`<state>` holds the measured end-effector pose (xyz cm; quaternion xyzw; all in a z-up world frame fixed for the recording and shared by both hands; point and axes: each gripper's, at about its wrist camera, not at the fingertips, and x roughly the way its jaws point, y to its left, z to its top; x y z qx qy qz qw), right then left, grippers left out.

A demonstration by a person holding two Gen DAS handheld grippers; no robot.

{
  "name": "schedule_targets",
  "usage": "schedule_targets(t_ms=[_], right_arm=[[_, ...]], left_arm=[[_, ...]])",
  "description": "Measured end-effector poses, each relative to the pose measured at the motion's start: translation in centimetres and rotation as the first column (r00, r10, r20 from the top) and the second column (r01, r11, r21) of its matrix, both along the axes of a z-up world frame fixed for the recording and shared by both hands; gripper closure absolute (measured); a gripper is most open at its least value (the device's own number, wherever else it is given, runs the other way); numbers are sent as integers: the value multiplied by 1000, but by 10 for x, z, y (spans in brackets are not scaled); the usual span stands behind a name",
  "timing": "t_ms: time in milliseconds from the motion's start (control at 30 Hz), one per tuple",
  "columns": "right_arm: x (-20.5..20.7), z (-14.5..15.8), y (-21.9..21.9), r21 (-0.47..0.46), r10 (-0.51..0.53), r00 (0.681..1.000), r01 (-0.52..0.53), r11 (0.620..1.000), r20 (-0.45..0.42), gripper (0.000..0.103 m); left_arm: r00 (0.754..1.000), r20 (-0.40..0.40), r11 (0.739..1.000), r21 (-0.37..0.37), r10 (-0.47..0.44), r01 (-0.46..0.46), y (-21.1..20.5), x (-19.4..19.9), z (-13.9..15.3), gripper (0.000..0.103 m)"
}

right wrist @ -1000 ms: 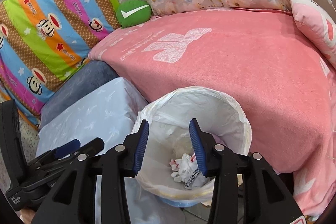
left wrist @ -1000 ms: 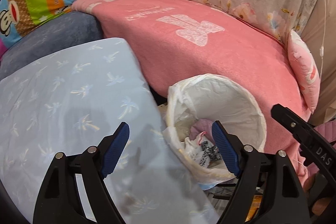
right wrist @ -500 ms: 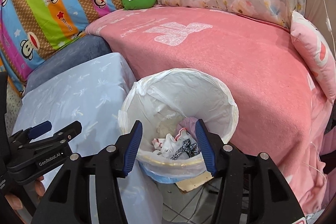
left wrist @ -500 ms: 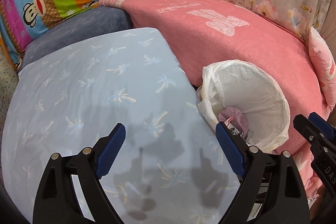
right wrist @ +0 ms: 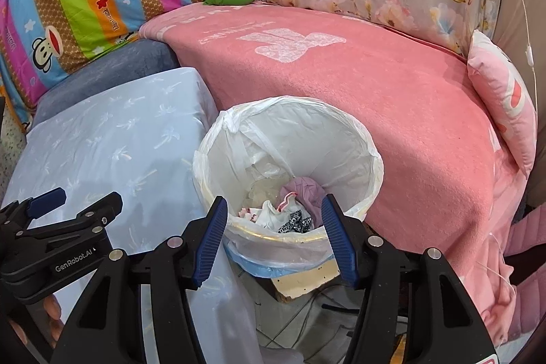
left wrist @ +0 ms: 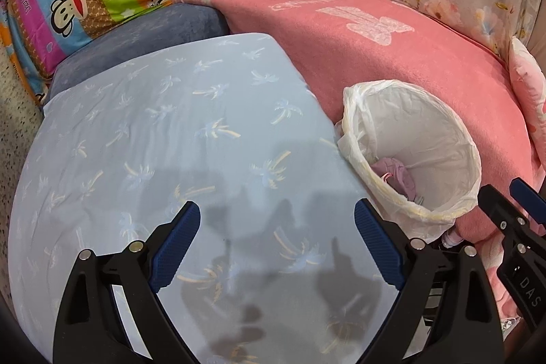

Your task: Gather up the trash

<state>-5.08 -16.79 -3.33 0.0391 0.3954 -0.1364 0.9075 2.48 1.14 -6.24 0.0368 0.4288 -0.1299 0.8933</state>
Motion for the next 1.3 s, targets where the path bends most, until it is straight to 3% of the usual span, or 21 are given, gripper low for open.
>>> schedule_targets(t_ms=[567, 1300], right_arm=[[-8, -2, 1, -8, -15, 1000, 15, 1000, -6, 46], [-14, 3, 6, -34, -31, 999, 31, 999, 7, 27]], left_arm=[[1000, 6, 999, 39, -13, 13, -6, -15, -4, 13], [999, 48, 998, 63, -10, 6, -11, -22, 3, 9]])
